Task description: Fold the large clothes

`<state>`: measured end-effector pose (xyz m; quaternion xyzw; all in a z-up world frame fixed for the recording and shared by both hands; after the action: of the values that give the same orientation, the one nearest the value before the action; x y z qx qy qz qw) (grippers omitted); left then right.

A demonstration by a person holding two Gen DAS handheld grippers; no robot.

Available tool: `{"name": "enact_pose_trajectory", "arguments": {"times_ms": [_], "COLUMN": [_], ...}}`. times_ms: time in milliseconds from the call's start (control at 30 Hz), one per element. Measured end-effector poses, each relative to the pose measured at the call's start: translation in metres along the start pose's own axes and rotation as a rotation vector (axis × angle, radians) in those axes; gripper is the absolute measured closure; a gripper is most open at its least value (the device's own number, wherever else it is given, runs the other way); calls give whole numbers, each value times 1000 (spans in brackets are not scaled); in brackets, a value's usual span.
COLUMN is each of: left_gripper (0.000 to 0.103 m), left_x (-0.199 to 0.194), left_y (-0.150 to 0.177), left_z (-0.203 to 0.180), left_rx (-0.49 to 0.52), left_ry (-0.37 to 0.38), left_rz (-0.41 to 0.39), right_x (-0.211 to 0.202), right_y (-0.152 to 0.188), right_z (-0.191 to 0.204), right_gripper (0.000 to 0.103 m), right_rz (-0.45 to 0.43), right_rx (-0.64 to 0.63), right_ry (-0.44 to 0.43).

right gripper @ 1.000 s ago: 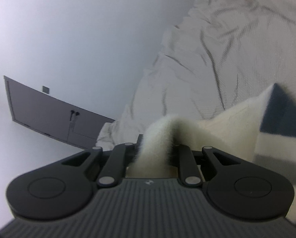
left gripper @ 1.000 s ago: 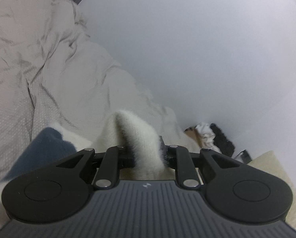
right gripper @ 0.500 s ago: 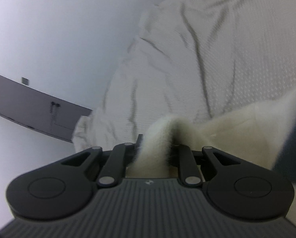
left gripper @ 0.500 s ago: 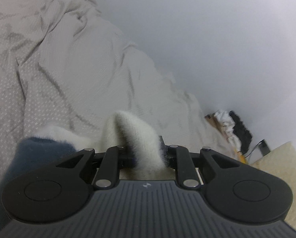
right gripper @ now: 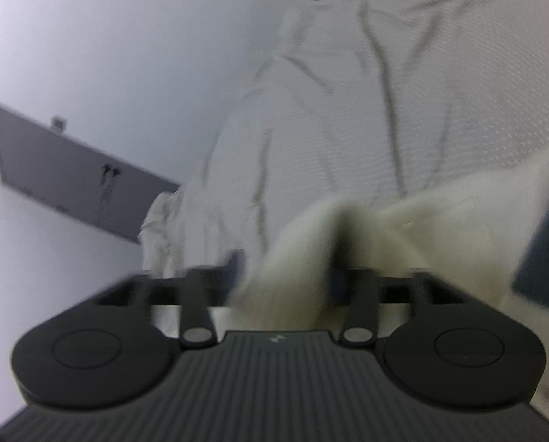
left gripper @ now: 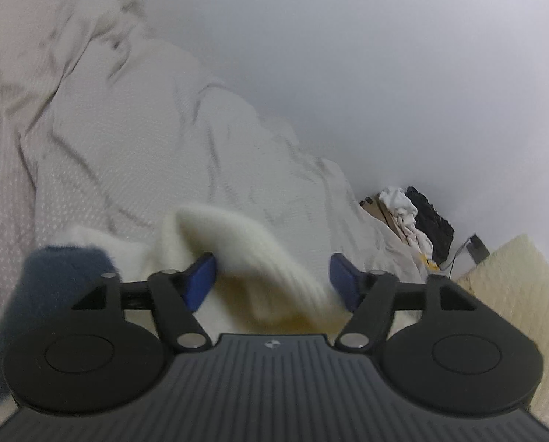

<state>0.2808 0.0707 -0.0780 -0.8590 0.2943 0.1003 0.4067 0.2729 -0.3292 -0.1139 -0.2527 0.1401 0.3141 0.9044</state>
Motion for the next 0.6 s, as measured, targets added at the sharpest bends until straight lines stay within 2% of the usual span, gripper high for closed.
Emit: {"name": "enact_pose_trajectory", "arguments": {"times_ms": [167, 267, 433, 500, 600], "left_gripper": [28, 28, 29, 29, 29], "left_x": [-21, -26, -21, -17, -9], "left_y": [20, 40, 78, 87, 93], "left_z": [-33, -47, -54, -53, -53], "left_rx": [101, 146, 273, 292, 310], "left_ry": [16, -1, -103, -134, -176], "left_rz": [1, 30, 92, 102, 107], "right_x": [-17, -18, -10, -13, -17], "right_y": [24, 42, 61, 62, 65], "right_z": [27, 34, 28, 20, 15], "right_gripper": [26, 28, 57, 73, 76], "right_rz": [16, 46, 24, -14, -44], "right_rx": [-141, -203, -296, -289, -287], "right_ry": [-53, -21, 160, 230, 279]}}
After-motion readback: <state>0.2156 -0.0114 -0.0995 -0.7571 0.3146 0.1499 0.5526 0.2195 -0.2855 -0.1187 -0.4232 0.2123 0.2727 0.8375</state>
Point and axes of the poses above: each gripper's, at about its wrist camera, not at the fingertips, and x roughly the way its jaws point, z to its left, y to its underside, the point moved 2 cm from there along x, roughly the way its jaws point
